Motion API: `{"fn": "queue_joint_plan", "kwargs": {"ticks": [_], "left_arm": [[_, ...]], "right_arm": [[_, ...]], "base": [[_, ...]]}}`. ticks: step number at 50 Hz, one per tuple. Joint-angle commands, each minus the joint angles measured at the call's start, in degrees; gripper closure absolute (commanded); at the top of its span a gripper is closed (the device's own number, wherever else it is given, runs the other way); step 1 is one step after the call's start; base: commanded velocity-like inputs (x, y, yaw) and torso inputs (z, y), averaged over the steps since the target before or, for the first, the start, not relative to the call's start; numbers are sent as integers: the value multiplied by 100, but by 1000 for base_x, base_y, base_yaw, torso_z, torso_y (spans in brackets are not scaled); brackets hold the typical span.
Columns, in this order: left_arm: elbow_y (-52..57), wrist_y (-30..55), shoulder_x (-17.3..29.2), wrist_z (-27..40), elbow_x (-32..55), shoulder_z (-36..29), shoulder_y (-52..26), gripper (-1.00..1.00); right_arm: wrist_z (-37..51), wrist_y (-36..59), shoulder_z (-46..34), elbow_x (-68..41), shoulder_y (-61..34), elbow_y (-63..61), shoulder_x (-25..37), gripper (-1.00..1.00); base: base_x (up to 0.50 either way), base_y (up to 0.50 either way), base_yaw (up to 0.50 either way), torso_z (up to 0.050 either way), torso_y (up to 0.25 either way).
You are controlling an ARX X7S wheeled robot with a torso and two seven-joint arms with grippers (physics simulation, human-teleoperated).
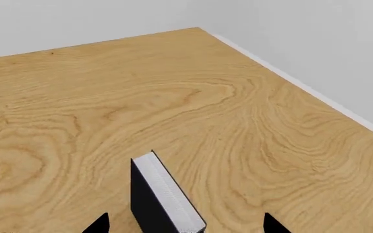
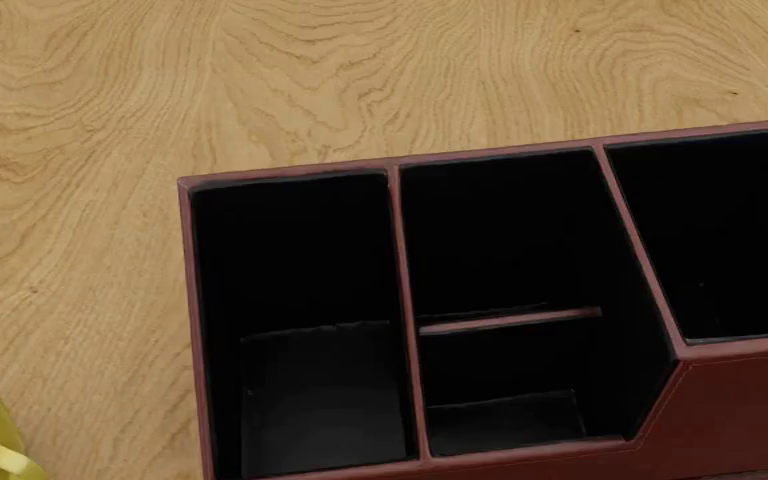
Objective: Pick up the book and place it in the back compartment of the caddy.
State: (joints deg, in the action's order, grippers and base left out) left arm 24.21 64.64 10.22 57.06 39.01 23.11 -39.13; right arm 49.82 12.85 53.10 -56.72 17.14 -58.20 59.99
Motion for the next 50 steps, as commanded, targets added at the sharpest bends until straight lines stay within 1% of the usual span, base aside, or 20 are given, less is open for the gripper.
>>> {"fn": "queue_joint_plan", "kwargs": {"ticks": [1, 10, 21, 34, 50], "left_arm": [[-480, -44, 27, -74, 7, -37, -166, -100], [-911, -136, 87, -111, -91, -140, -390, -100], [-1653, -466, 192, -234, -370, -351, -579, -100], [-2328, -712, 257, -269, -552, -419, -835, -100], [-2965, -1060, 371, -419, -781, -591, -913, -100]], "right_arm": [[-38, -16, 67, 25, 80, -23, -59, -100], [-45, -52, 54, 57, 116, -5, -73, -100], [-52, -90, 1, 95, 130, 38, -63, -100], [-59, -75, 98, 71, 175, 35, -84, -100], [-60, -95, 138, 63, 208, 32, -87, -100]], "base": [[0, 0, 0, 0, 0], [0, 0, 0, 0, 0], [0, 0, 0, 0, 0], [0, 0, 0, 0, 0], [0, 0, 0, 0, 0]]}}
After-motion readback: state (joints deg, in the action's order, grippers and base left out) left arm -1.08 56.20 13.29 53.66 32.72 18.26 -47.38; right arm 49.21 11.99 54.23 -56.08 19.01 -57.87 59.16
